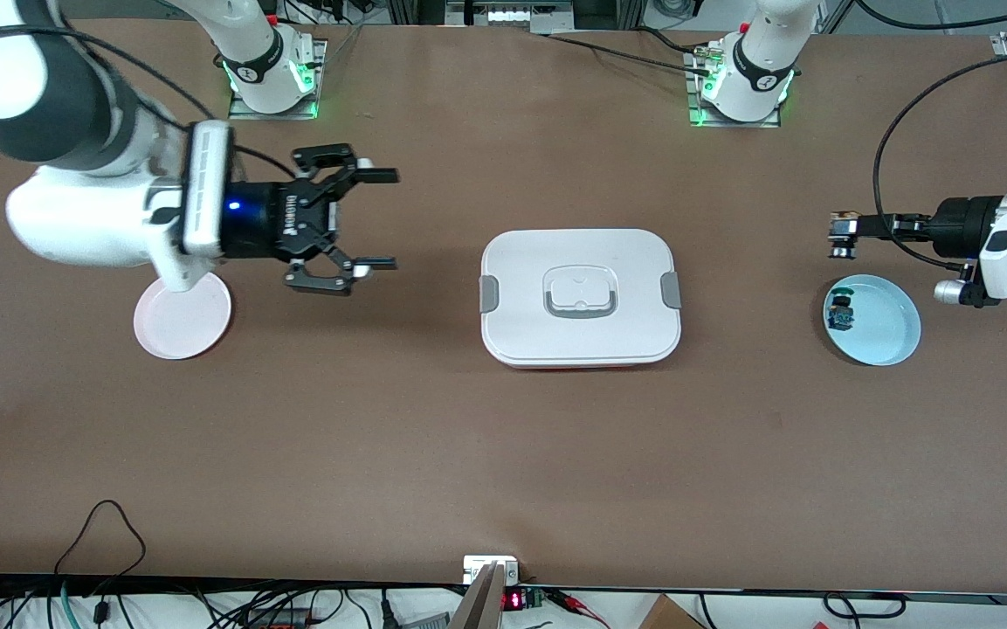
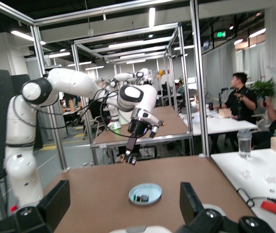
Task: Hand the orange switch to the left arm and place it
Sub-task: 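Open the right gripper and withdraw while the left gripper carries the switch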
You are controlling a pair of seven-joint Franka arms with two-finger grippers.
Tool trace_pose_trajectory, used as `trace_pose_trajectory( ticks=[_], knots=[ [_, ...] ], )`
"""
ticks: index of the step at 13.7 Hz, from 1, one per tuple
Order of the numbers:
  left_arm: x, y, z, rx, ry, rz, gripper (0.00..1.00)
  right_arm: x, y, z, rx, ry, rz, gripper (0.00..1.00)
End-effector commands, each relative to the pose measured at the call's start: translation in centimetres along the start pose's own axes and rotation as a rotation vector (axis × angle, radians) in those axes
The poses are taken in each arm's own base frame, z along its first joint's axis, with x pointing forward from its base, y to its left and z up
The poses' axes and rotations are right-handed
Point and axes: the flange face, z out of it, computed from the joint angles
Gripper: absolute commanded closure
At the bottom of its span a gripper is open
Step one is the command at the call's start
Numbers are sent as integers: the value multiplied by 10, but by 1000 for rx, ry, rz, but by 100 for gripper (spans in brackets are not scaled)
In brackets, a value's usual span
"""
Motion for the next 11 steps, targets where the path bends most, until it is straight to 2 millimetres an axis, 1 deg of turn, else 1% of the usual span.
trace_pose_trajectory(
  ticks=[1, 2, 3, 5, 6, 7, 9, 11],
  knots=[
    [19, -56, 21, 145, -65, -10, 100, -8, -5, -40, 32, -64, 34, 0],
    [26, -72, 29, 204, -80, -14, 100, -14, -4, -52, 47, -74, 48, 0],
    [36, -90, 35, 298, -70, -13, 100, -25, -4, -61, 54, -108, 72, 0],
    [59, -115, 46, 445, -2, 15, 100, -34, -4, -78, 39, -195, 137, 0],
    [68, -135, 55, 483, 19, 22, 100, -36, -4, -82, 30, -222, 213, 0],
    [73, -155, 59, 510, 34, 26, 100, -40, -4, -88, 15, -251, 285, 0],
    [85, -165, 66, 586, 51, 48, 100, -45, -5, -107, -31, -339, 402, 0],
    [99, -173, 80, 663, 66, 25, 100, -47, -8, -111, -60, -379, 530, 0]
  ],
)
